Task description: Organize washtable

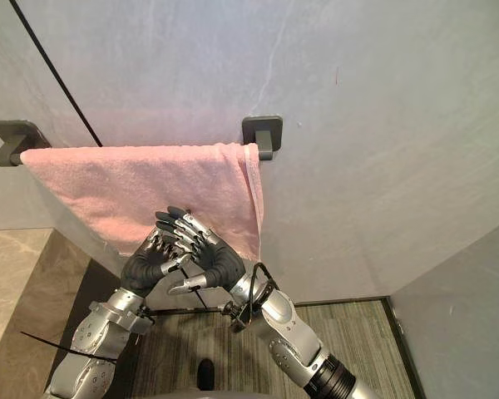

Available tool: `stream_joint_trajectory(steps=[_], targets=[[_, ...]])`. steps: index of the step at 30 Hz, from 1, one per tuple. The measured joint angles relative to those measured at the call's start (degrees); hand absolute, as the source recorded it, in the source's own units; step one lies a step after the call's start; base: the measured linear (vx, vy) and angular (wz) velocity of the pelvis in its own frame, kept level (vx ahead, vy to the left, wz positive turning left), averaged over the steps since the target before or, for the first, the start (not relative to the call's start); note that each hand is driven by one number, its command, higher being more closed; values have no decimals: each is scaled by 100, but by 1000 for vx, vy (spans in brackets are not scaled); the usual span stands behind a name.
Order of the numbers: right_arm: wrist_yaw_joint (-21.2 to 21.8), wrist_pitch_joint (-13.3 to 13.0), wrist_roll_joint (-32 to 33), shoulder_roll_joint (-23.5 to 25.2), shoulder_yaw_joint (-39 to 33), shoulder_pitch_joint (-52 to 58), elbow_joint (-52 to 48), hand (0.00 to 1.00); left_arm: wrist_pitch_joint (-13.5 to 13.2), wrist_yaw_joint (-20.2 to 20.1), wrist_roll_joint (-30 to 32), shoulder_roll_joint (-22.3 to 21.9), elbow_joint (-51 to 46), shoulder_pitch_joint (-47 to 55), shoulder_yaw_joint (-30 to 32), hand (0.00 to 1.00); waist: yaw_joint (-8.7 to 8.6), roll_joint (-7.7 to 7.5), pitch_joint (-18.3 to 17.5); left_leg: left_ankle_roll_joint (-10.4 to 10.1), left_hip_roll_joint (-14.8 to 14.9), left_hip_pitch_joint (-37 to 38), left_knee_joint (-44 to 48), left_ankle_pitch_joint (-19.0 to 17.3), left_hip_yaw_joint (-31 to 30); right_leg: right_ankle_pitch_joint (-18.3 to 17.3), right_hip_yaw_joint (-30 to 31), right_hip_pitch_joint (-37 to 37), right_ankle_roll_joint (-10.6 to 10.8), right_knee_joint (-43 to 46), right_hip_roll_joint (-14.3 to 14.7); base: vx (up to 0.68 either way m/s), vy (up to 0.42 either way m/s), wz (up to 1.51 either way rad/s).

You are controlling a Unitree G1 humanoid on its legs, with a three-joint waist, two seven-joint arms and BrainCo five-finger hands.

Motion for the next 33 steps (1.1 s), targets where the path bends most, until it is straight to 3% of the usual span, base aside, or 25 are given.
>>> stream_joint_trajectory(steps=[7, 12, 19, 33], targets=[[-93, -2, -56, -30, -130, 21, -2, 0, -14, 18, 206, -96, 10, -71, 180, 0, 9, 2, 3, 23, -7, -45, -1, 23, -47, -1, -62, -20, -3, -5, 3, -25, -1, 5], [-317, -5, -393, -20, -777, 41, 101, 0, -54, 375, 779, -440, 455, -350, 617, 0, 8, -12, 10, 43, -32, -168, 0, 97, -141, 6, -148, -92, -4, 11, 5, 4, -4, 10], [-573, -4, -593, 32, -1524, 39, 640, 0, -53, 571, 1056, -701, 863, -522, 964, 0, 9, -5, 31, 43, -35, -194, -2, 97, -165, 6, -161, -103, -5, 9, 9, 0, 0, 0], [-728, 4, -854, 55, -2337, -94, 1070, 0, -101, 886, 1513, -708, 1612, -1222, 1120, 0, 13, -32, 135, 31, 67, -360, 29, 185, -130, 43, -136, -212, -59, 0, 56, -1, -3, 0]])
